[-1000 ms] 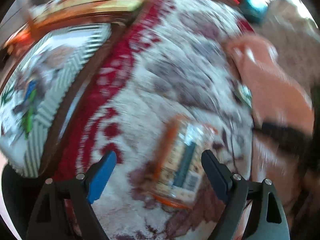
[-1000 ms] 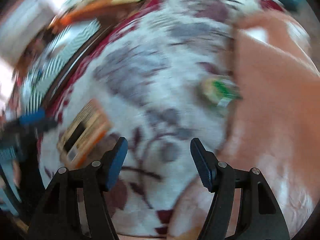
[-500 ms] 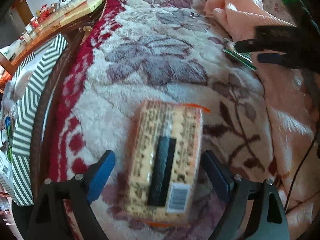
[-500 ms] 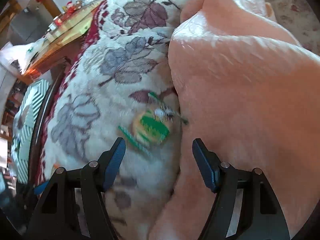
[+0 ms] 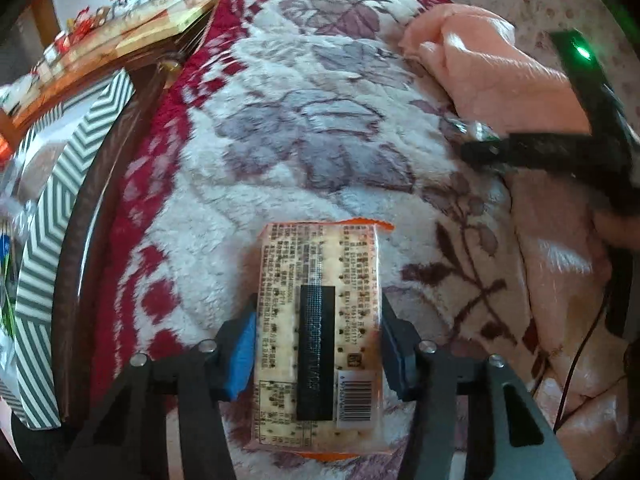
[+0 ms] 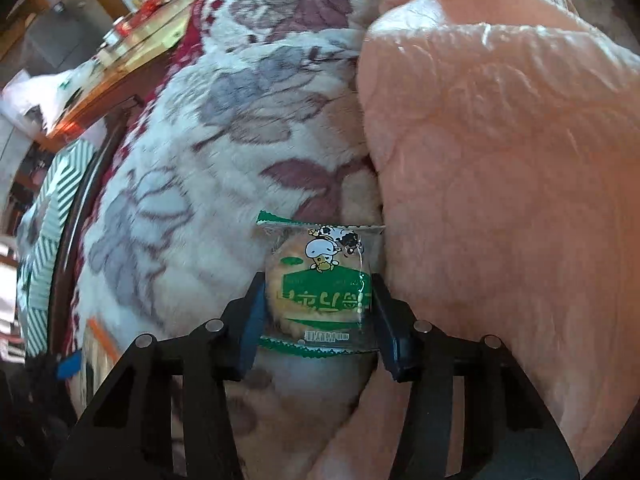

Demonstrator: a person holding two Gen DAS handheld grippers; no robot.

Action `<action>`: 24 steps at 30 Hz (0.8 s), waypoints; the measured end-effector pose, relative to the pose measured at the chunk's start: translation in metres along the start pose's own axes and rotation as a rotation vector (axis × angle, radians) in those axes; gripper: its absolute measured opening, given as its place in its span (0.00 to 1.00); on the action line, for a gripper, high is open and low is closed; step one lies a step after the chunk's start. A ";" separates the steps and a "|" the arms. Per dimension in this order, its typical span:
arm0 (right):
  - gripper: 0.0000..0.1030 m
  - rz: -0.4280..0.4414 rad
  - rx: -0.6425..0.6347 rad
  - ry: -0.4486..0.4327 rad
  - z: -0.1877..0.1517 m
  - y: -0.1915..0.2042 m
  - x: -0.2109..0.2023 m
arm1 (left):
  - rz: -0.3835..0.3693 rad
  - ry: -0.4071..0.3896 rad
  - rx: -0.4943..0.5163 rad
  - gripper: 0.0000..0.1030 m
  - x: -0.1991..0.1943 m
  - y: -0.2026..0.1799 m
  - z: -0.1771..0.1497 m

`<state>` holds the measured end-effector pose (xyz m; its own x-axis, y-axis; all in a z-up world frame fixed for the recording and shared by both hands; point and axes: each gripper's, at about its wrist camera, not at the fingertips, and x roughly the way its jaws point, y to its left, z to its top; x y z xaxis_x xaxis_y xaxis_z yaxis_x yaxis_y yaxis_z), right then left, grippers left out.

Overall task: Organize snacks
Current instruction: 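Grasp the orange-edged cracker pack with left gripper while right grasps the green bun pack, then carry the cracker pack and green bun pack into the tray and open both grippers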

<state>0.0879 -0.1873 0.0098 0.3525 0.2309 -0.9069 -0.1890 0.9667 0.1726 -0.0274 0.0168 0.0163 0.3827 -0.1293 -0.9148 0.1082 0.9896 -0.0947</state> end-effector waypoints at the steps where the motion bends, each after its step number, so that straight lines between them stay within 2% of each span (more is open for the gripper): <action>1: 0.47 0.009 -0.011 -0.005 -0.003 0.004 -0.004 | -0.009 0.001 -0.012 0.54 -0.001 0.004 -0.001; 8: 0.47 0.081 -0.075 -0.030 -0.015 0.038 -0.024 | 0.030 -0.046 -0.081 0.54 -0.022 0.031 -0.004; 18: 0.47 0.150 -0.236 -0.028 -0.013 0.122 -0.029 | 0.161 -0.149 -0.155 0.54 -0.065 0.083 -0.002; 24: 0.47 0.175 -0.324 -0.022 -0.008 0.168 -0.029 | 0.213 -0.191 -0.199 0.54 -0.083 0.114 0.002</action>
<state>0.0392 -0.0324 0.0618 0.3082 0.3953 -0.8653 -0.5272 0.8281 0.1905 -0.0452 0.1407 0.0818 0.5440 0.0904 -0.8342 -0.1662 0.9861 -0.0015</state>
